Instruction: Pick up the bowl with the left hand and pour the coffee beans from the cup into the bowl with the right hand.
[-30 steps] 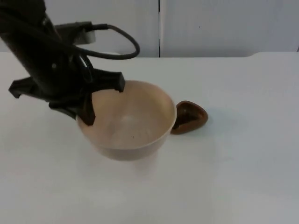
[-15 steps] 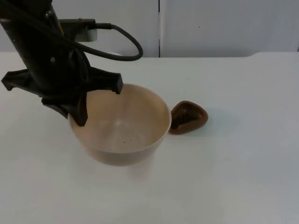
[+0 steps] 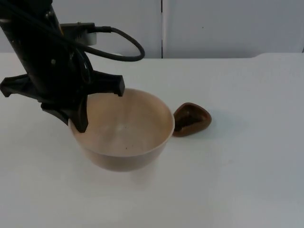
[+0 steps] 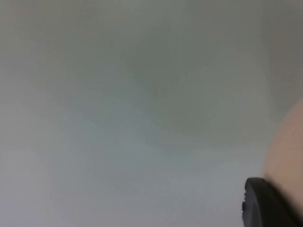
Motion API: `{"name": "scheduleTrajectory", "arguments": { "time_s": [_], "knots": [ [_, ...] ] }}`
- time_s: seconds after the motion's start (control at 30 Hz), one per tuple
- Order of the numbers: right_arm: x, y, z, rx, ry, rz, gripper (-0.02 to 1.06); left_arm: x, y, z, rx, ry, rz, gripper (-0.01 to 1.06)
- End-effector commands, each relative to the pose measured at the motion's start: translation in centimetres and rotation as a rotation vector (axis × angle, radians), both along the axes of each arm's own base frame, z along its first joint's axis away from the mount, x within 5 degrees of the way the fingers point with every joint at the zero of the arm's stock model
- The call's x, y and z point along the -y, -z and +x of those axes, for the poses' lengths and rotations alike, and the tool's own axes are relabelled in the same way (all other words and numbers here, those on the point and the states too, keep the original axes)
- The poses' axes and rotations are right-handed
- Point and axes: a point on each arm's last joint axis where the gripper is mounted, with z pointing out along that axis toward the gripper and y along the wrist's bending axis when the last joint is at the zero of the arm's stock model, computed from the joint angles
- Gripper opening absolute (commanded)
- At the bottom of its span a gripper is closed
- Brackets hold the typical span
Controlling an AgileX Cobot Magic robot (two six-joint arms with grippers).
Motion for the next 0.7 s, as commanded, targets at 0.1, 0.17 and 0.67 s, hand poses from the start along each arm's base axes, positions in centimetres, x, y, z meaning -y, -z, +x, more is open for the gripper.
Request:
{"name": "scheduleTrajectory", "arguments": {
  "time_s": [0.1, 0.17, 0.67],
  "knots": [
    [0.0, 0.0, 0.0, 0.008, 0.007, -0.002, 1.05, 0.3, -0.6, 0.0, 0.009, -0.014, -0.019, 0.0],
    [0.0, 0.0, 0.0, 0.008, 0.007, -0.002, 1.05, 0.3, -0.6, 0.0, 0.009, -0.016, -0.019, 0.0],
    [0.0, -1.1, -0.3, 0.066, 0.008, 0.004, 1.05, 0.3, -0.6, -0.1, 0.006, -0.016, -0.018, 0.0]
  ]
}}
